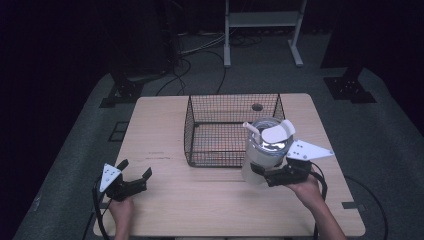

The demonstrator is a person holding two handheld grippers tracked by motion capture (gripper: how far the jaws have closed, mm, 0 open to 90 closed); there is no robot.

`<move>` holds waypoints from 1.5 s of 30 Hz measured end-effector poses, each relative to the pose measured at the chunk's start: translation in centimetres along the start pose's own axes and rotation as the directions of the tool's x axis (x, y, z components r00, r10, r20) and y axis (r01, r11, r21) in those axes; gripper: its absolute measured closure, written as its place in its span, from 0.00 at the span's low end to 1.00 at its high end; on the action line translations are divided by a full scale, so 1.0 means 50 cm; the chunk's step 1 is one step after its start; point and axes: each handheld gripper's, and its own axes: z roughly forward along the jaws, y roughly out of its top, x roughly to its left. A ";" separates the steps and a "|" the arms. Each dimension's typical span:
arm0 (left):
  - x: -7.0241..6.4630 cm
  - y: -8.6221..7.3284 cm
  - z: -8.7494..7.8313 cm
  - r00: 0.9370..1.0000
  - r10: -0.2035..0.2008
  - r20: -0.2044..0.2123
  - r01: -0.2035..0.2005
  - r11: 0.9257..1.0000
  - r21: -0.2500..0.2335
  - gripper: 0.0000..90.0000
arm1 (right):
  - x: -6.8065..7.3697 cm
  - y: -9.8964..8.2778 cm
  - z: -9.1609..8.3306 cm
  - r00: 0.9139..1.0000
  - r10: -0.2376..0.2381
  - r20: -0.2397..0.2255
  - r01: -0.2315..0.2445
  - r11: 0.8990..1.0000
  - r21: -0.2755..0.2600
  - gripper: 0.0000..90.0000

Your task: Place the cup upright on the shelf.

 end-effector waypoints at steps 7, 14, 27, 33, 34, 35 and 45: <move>0.001 0.000 0.000 1.000 -0.001 0.000 0.001 1.000 -0.003 0.00 | -0.003 0.063 0.053 0.999 -0.035 -0.025 0.035 0.999 -0.017 0.09; 0.000 0.000 0.000 1.000 0.004 0.005 -0.004 1.000 -0.004 0.00 | -0.010 0.106 0.099 0.998 -0.043 -0.039 0.042 0.999 -0.024 0.09; 0.002 -0.001 0.000 1.000 -0.002 0.006 0.002 1.000 -0.012 0.00 | -0.059 0.172 0.205 0.998 -0.032 -0.050 0.032 0.999 0.007 0.09; 0.003 -0.001 -0.001 1.000 -0.001 0.007 0.002 1.000 -0.009 0.00 | -0.076 0.188 0.247 0.999 -0.036 -0.038 0.038 0.998 0.040 0.09; 0.003 -0.001 -0.001 1.000 -0.001 0.007 0.002 1.000 -0.009 0.00 | -0.079 0.190 0.254 0.999 -0.036 -0.040 0.038 0.998 0.044 0.09; 0.003 -0.001 -0.001 1.000 -0.007 0.007 0.008 1.000 -0.012 0.00 | -0.081 0.192 0.261 0.999 -0.035 -0.039 0.037 0.998 0.048 0.09; 0.004 -0.001 -0.002 1.000 -0.010 0.008 0.010 1.000 -0.015 0.00 | -0.106 0.201 0.314 0.999 -0.021 -0.034 0.023 0.998 0.067 0.09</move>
